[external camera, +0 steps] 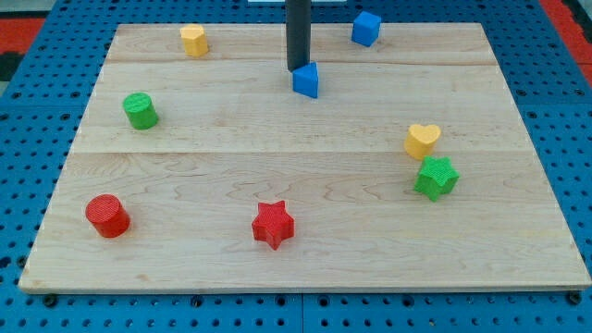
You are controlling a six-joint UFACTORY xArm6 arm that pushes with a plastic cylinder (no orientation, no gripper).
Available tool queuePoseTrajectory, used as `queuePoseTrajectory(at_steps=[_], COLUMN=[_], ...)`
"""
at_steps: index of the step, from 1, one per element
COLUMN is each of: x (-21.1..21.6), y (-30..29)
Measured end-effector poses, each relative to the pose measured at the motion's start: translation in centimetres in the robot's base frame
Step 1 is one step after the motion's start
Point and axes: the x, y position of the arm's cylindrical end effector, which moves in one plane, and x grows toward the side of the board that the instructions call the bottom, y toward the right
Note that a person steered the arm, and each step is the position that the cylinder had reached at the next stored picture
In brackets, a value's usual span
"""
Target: Push the blue triangle above the yellow heart
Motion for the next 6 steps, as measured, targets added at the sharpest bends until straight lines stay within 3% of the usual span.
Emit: queuePoseTrajectory(at_steps=[4, 6], x=[9.0, 9.9], y=[3.1, 4.5])
